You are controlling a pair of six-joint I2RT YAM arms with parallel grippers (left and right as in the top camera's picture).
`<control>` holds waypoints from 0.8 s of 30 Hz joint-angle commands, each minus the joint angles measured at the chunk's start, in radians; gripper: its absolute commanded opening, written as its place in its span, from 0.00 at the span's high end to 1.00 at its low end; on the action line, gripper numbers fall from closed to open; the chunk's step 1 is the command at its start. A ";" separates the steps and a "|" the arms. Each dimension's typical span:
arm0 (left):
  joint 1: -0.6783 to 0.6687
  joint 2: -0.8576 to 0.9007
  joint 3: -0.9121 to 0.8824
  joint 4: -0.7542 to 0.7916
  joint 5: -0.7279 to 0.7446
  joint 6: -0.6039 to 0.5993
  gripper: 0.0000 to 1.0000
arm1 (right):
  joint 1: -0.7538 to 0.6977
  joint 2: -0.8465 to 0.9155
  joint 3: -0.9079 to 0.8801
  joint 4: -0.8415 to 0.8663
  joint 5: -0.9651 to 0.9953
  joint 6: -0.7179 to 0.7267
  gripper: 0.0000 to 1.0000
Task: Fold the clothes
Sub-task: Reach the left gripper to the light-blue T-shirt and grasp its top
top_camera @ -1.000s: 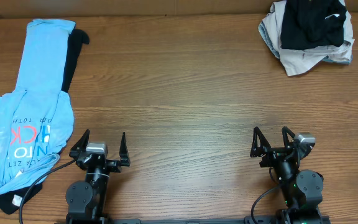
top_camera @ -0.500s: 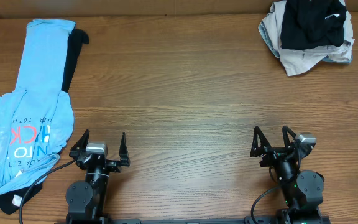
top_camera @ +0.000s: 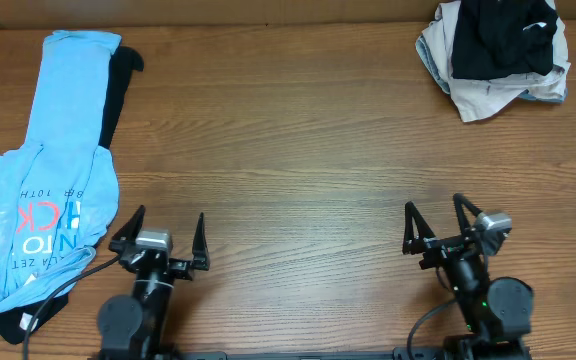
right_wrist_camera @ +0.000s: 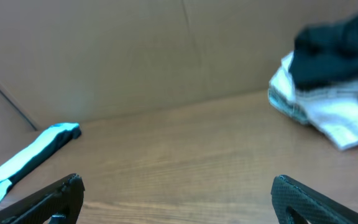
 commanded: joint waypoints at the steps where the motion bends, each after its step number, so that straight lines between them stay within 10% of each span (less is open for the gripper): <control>1: 0.010 0.046 0.179 -0.072 0.016 0.023 0.00 | 0.004 0.030 0.143 -0.031 -0.034 -0.075 0.00; 24: 0.011 1.205 1.051 -0.762 -0.149 0.050 0.00 | 0.004 0.943 0.818 -0.488 -0.147 -0.093 0.00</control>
